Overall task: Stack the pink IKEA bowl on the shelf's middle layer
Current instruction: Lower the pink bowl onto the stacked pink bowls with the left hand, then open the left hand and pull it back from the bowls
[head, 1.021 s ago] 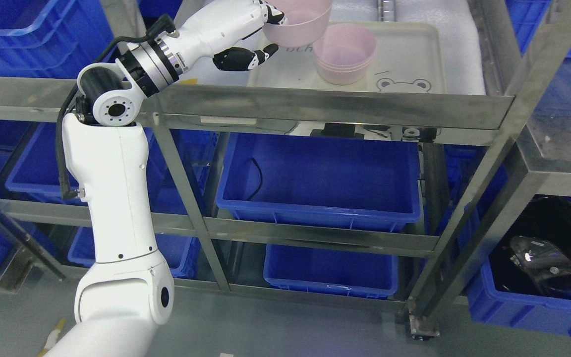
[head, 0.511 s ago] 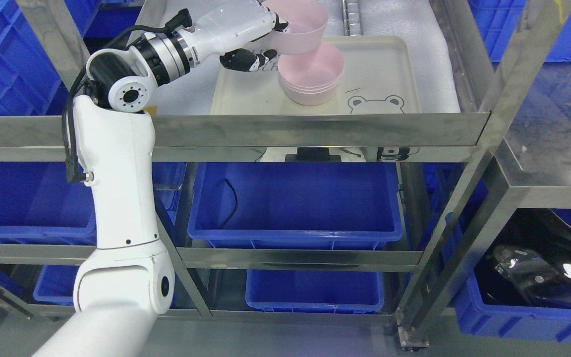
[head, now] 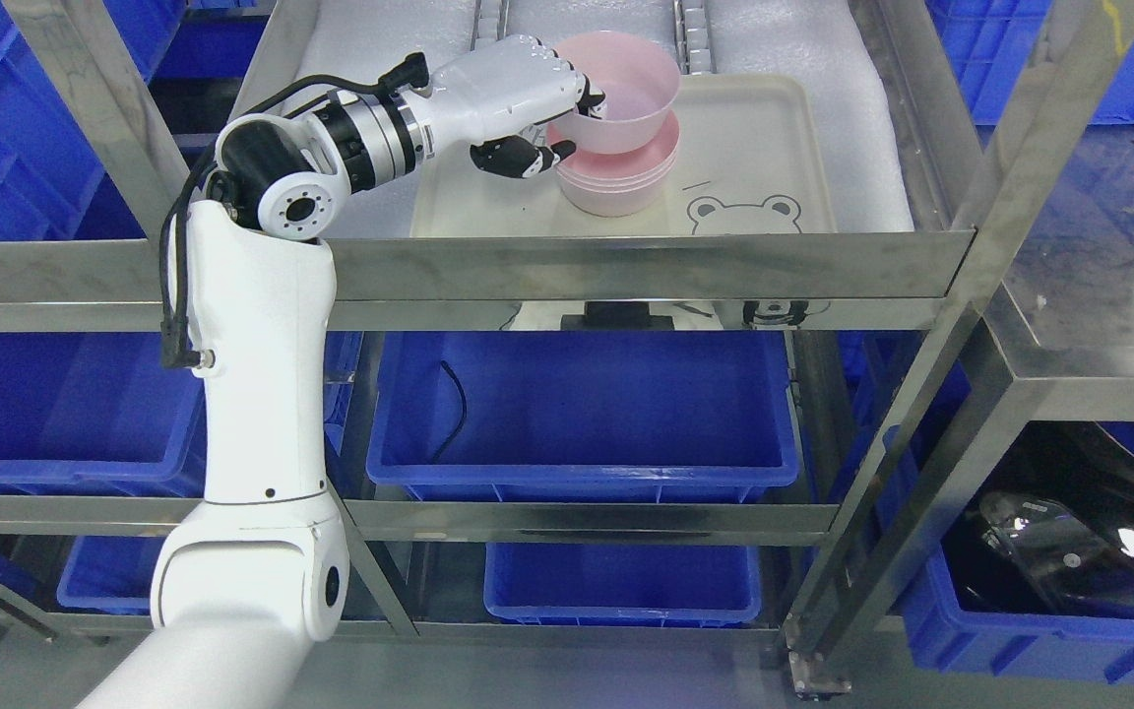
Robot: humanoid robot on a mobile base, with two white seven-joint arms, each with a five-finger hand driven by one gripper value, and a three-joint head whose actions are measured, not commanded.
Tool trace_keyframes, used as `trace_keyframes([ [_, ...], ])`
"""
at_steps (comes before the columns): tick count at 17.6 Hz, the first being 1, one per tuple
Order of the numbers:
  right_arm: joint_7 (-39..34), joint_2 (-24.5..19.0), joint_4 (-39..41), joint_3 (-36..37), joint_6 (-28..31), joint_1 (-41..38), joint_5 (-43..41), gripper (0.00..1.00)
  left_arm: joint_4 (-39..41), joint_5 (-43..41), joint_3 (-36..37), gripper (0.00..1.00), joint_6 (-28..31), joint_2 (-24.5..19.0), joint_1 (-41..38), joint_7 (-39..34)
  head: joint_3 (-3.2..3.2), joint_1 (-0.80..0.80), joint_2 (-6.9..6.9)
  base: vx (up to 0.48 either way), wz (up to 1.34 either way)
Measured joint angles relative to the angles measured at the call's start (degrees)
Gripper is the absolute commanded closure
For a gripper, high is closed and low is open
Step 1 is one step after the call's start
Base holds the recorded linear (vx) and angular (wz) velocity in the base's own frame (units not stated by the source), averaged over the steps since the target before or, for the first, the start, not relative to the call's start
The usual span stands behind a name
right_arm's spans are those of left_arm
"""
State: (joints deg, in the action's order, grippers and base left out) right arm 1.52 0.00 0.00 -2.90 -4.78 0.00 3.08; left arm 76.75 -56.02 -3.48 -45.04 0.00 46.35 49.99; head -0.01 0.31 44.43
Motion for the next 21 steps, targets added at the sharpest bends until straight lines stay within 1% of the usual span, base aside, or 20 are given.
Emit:
trace_keyframes([
  [4, 0.0, 0.0, 0.0, 0.0, 0.0, 0.0, 0.0, 0.00, 0.1, 0.0, 1.2, 0.91, 0.0, 0.0, 0.2, -0.4, 0.00, 0.00, 0.00, 0.001, 0.00],
  [5, 0.0, 0.0, 0.0, 0.0, 0.0, 0.0, 0.0, 0.00, 0.1, -0.1, 1.4, 0.88, 0.0, 0.0, 0.2, -0.4, 0.00, 0.00, 0.00, 0.000, 0.00],
  [6, 0.0, 0.0, 0.0, 0.0, 0.0, 0.0, 0.0, 0.00, 0.1, -0.1, 1.6, 0.79, 0.0, 0.0, 0.2, -0.4, 0.00, 0.00, 0.00, 0.000, 0.00],
  [7, 0.0, 0.0, 0.0, 0.0, 0.0, 0.0, 0.0, 0.00, 0.1, -0.1, 1.8, 0.65, 0.0, 0.0, 0.2, -0.4, 0.00, 0.00, 0.00, 0.000, 0.00],
  [9, 0.0, 0.0, 0.0, 0.0, 0.0, 0.0, 0.0, 0.00, 0.1, -0.1, 2.1, 0.62, 0.0, 0.0, 0.3, -0.4, 0.00, 0.00, 0.00, 0.000, 0.00],
  [11, 0.0, 0.0, 0.0, 0.0, 0.0, 0.0, 0.0, 0.00, 0.1, -0.1, 2.3, 0.53, 0.0, 0.0, 0.4, -0.2, 0.00, 0.00, 0.00, 0.000, 0.00],
  [12, 0.0, 0.0, 0.0, 0.0, 0.0, 0.0, 0.0, 0.00, 0.2, 0.0, 2.4, 0.45, 0.0, 0.0, 0.4, -0.2, 0.00, 0.00, 0.00, 0.000, 0.00],
  [13, 0.0, 0.0, 0.0, 0.0, 0.0, 0.0, 0.0, 0.00, 0.2, 0.0, 2.5, 0.34, 0.0, 0.0, 0.5, -0.1, 0.00, 0.00, 0.00, 0.000, 0.00],
  [14, 0.0, 0.0, 0.0, 0.0, 0.0, 0.0, 0.0, 0.00, 0.2, 0.0, 2.6, 0.19, 0.0, 0.0, 0.7, -0.1, 0.00, 0.00, 0.00, 0.000, 0.00],
  [16, 0.0, 0.0, 0.0, 0.0, 0.0, 0.0, 0.0, 0.00, 0.3, 0.0, 2.5, 0.03, 0.0, 0.0, 0.9, 0.0, 0.00, 0.00, 0.00, 0.000, 0.00],
  [17, 0.0, 0.0, 0.0, 0.0, 0.0, 0.0, 0.0, 0.00, 0.3, 0.0, 2.2, 0.00, 0.0, 0.0, 1.0, 0.0, 0.00, 0.00, 0.00, 0.000, 0.00],
  [21, 0.0, 0.0, 0.0, 0.0, 0.0, 0.0, 0.0, 0.00, 0.4, 1.1, 0.4, 0.00, 0.0, 0.0, 1.8, 1.1, 0.00, 0.00, 0.00, 0.000, 0.00],
])
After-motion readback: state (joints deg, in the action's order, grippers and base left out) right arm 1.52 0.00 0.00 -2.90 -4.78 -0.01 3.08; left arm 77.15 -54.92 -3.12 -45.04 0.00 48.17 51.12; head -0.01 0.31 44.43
